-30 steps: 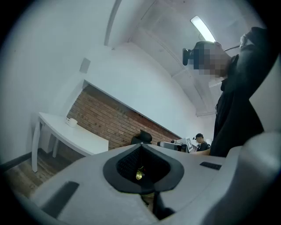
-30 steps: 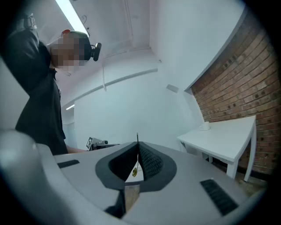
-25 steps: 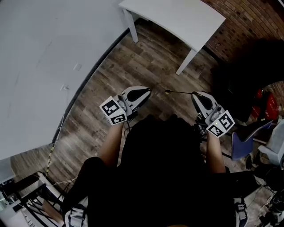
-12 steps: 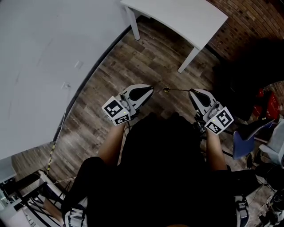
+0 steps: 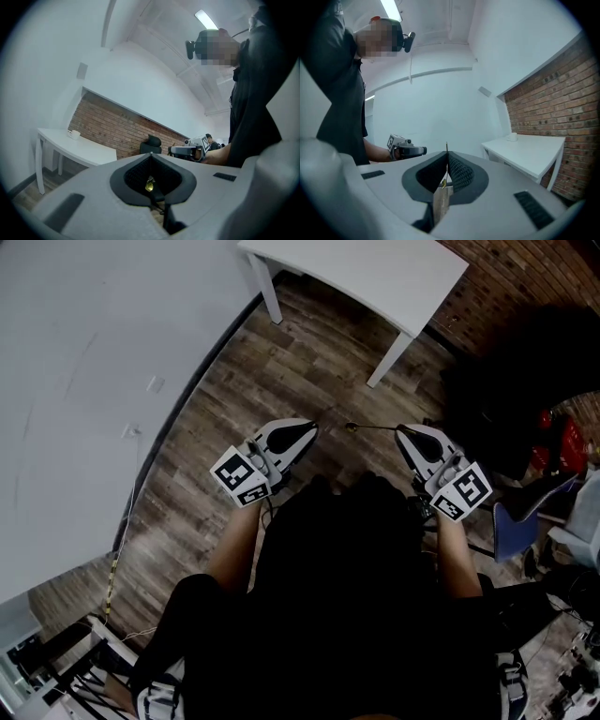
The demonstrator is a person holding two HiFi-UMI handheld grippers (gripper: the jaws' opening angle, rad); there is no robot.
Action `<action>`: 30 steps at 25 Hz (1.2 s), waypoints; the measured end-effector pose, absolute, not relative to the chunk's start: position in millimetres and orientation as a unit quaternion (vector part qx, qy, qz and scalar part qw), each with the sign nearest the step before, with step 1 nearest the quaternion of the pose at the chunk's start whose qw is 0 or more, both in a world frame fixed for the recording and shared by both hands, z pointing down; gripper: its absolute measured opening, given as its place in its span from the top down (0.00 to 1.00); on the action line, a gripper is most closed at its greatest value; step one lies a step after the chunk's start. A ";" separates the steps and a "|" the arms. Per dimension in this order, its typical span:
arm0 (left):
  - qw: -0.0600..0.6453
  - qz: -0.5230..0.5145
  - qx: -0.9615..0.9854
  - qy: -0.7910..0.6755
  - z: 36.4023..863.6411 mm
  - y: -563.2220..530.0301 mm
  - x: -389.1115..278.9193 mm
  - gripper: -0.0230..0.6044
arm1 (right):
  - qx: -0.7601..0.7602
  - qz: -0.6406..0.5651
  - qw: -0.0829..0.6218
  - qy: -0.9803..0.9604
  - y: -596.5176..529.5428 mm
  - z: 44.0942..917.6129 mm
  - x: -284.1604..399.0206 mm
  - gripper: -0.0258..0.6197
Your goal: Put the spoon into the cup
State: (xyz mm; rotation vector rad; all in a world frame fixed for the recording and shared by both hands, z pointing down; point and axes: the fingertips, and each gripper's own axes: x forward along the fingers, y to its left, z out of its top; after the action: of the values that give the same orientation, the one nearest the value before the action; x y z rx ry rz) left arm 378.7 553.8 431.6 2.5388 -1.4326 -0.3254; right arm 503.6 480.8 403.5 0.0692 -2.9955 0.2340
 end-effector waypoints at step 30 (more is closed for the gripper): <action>0.142 -0.095 0.840 -0.515 427.6 390.2 312.0 0.94 | -0.016 0.120 0.076 -0.990 282.7 431.1 429.5 0.94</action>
State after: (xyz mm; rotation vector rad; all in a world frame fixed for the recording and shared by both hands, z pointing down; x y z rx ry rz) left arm 312.0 390.2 427.6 2.4234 -1.4853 -0.2749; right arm 429.5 282.7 431.1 -0.0493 -2.9675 0.3604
